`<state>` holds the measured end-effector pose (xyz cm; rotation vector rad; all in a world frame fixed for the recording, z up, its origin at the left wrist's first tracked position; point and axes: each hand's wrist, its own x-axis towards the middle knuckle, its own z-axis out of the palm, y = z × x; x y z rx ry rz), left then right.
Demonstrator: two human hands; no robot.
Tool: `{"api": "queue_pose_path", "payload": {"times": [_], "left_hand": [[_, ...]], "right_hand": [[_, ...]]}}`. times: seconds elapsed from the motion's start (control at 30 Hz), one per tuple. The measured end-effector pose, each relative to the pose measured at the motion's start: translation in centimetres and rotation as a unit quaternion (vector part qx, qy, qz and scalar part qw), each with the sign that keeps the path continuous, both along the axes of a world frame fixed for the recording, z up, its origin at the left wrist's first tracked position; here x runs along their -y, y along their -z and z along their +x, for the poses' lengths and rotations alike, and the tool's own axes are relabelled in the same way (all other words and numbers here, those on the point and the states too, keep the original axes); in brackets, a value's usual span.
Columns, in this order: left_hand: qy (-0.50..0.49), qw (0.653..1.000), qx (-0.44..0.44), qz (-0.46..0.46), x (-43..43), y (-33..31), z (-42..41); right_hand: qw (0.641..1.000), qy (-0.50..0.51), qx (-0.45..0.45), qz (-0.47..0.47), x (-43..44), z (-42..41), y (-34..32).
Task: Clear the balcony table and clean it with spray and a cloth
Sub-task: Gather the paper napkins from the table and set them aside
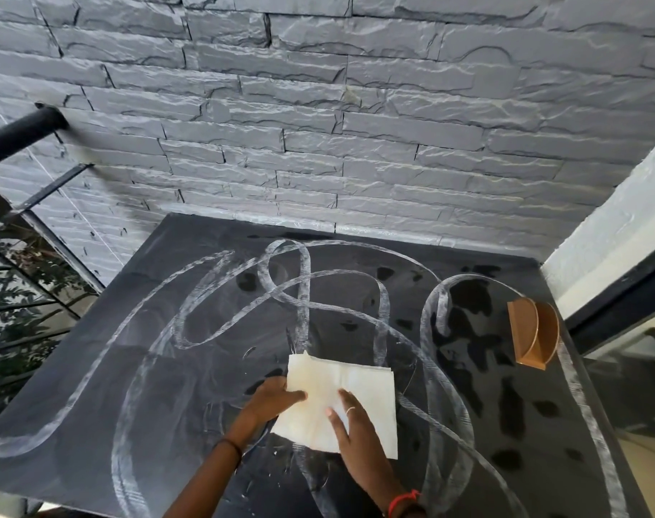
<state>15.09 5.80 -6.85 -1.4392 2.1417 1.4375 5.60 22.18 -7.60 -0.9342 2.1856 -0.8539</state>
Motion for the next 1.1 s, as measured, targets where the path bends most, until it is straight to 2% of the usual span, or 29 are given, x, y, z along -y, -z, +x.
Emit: {"api": "queue_pose_path", "payload": {"times": [0.07, 0.13, 0.23, 0.3, 0.4, 0.5, 0.6, 0.7, 0.8, 0.9, 1.0, 1.1], "left_hand": [[0.001, 1.000, -0.006, -0.024, -0.4, -0.6, -0.5], [-0.006, 0.998, -0.031, -0.058, -1.2, -1.0, -1.2], [-0.001, 0.990, -0.096, -0.099, -3.2, -2.0, -2.3], [0.032, 0.986, -0.130, -0.103, -5.0, -2.4, -3.2], [0.093, 0.976, -0.178, -0.090, -7.9, -2.6, -4.2], [0.151, 0.971, -0.170, -0.076, -10.4, -2.2, -4.9], [0.207, 0.963, -0.163, -0.057, -12.1, -1.6, -5.4], [0.225, 0.957, -0.181, -0.028, -13.0, -1.3, -5.1], [0.154, 0.963, -0.222, -0.025, -13.0, -1.2, -4.7], [0.047, 0.974, -0.206, -0.082, -11.1, -1.1, -4.3], [-0.019, 0.982, -0.140, -0.127, -8.6, -0.1, -4.1], [-0.034, 0.992, -0.076, -0.093, -7.2, 0.8, -4.5]], "right_hand": [[0.990, 0.097, 0.089, -0.043, 0.8, -0.4, -1.0], [0.968, 0.151, 0.196, -0.049, 1.5, -1.0, -2.2], [0.890, 0.243, 0.376, -0.087, 2.0, -2.4, -2.6], [0.853, 0.276, 0.429, -0.109, 1.7, -3.3, -2.8], [0.829, 0.313, 0.444, -0.131, 0.5, -4.7, -2.8], [0.847, 0.316, 0.416, -0.100, -0.6, -6.1, -2.0], [0.915, 0.285, 0.286, -0.015, -1.6, -7.6, -1.2], [0.939, 0.259, 0.225, 0.022, -2.0, -8.3, -1.9], [0.961, 0.211, 0.176, 0.034, -1.9, -8.9, -1.7], [0.974, 0.192, 0.107, 0.055, -1.5, -8.9, -1.8], [0.975, 0.212, 0.028, 0.055, -1.5, -8.2, -2.8], [0.977, 0.203, -0.021, 0.060, -1.9, -7.2, -2.6]]}}
